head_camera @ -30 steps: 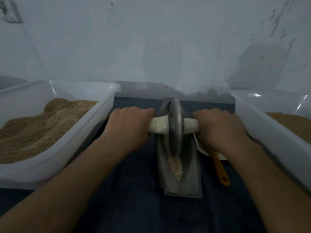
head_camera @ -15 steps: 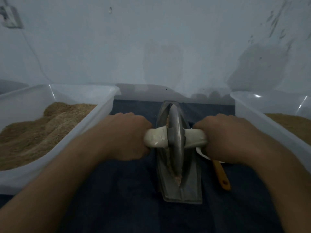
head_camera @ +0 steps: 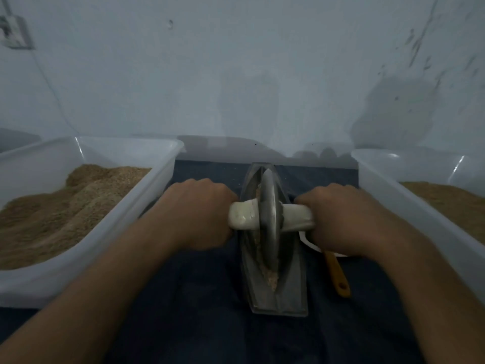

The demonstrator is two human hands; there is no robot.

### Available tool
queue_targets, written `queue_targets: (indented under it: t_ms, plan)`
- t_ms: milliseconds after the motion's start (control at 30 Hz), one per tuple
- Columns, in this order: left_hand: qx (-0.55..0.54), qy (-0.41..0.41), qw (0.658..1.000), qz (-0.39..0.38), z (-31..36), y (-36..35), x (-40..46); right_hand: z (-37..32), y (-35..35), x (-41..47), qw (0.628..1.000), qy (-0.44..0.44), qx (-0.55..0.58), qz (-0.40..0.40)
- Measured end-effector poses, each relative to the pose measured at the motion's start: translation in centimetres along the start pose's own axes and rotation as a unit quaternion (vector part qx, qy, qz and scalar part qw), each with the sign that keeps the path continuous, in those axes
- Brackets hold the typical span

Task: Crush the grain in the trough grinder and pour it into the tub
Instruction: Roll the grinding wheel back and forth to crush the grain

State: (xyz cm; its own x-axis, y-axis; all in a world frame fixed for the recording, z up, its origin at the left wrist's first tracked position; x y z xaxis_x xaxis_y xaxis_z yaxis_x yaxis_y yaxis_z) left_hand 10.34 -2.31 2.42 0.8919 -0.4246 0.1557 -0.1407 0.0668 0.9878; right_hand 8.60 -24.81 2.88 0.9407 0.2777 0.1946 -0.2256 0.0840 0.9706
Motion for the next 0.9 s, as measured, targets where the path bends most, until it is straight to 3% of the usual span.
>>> queue_targets:
  t_ms: [133,300,400,500,667,767,900]
  plan:
    - [-0.020,0.000,1.000,-0.020,0.2,0.1,-0.4,-0.6,0.3,-0.2,1.000,0.001,-0.014,0.024]
    - [0.021,0.067,0.989,0.134,0.1,-1.5,2.0,-0.8,-1.0,2.5,0.987,-0.069,-0.056,0.137]
    - [0.067,0.070,0.977,0.188,0.3,-1.7,2.8,-0.8,-1.6,2.9,0.978,-0.080,-0.080,0.178]
    - [0.053,0.051,0.986,0.149,0.2,-1.4,2.4,-0.2,-1.4,2.3,0.986,-0.062,-0.056,0.143]
    - [-0.009,0.005,1.000,-0.028,-0.1,-0.1,0.2,-0.4,0.2,-0.1,1.000,-0.012,-0.006,-0.028]
    - [-0.042,0.003,0.998,-0.054,-0.1,-0.1,-0.3,-0.7,0.6,-0.4,1.000,-0.013,-0.019,0.000]
    - [-0.023,0.041,0.997,0.064,-0.3,-1.1,1.2,-0.9,-0.3,1.4,0.990,-0.064,-0.048,0.114]
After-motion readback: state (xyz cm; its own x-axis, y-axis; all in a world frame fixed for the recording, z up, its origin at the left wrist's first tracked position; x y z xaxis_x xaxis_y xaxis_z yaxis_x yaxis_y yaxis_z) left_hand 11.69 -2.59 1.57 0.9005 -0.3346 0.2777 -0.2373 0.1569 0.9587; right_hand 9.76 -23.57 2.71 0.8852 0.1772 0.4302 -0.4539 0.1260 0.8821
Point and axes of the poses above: each hand's wrist, its own x-axis towards the middle knuckle, its own y-axis out of the back of the hand, z = x × y, the point moved 4 cm from there along x, towards the middle knuckle, and after that the axes turned 3 degrees about -x, right-handed, at the moved point
